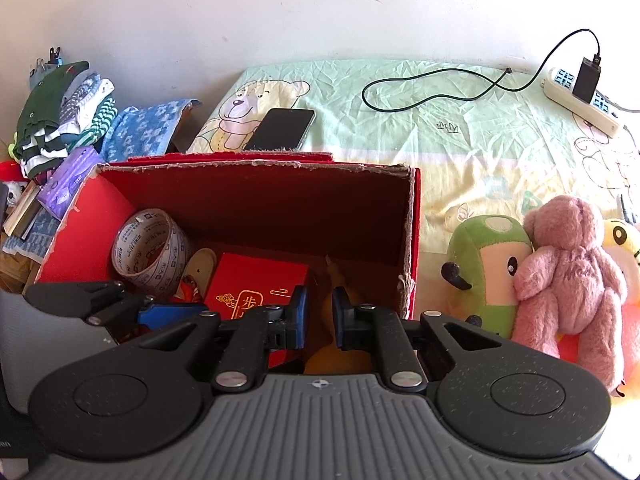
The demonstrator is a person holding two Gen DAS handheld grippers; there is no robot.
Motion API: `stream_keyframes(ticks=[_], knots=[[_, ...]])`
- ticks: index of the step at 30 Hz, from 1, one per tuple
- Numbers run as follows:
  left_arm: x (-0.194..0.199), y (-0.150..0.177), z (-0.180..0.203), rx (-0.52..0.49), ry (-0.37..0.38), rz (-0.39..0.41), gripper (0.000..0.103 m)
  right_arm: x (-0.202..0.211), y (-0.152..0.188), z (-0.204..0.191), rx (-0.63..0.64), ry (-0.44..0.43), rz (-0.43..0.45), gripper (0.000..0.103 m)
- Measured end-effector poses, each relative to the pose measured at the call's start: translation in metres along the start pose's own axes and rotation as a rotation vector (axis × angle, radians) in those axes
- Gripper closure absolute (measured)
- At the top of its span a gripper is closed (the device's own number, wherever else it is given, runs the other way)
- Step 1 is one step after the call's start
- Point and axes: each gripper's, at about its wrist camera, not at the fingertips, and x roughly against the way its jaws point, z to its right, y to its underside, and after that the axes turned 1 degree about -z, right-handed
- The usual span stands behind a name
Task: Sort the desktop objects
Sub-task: 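Open the right tool to release the gourd inside the box, then lift the open right tool out and back away from the box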
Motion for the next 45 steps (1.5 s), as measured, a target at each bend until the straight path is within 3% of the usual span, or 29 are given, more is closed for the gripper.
stream_keyframes(ticks=[15, 25, 32, 45], knots=[[0.005, -0.001, 0.000, -0.004, -0.134, 0.033, 0.017, 0.003, 0.006, -0.002, 0.000, 0.019, 0.040, 0.087], [0.012, 0.003, -0.006, 0.006, -0.160, 0.050, 0.016, 0.008, 0.009, -0.002, -0.031, 0.044, 0.079, 0.084], [0.014, 0.004, -0.024, 0.072, -0.191, 0.037, 0.009, 0.013, 0.014, -0.009, -0.054, 0.019, 0.090, 0.081], [0.021, 0.017, -0.046, 0.106, -0.240, 0.022, 0.008, 0.011, 0.025, -0.022, -0.089, -0.001, 0.050, 0.078]])
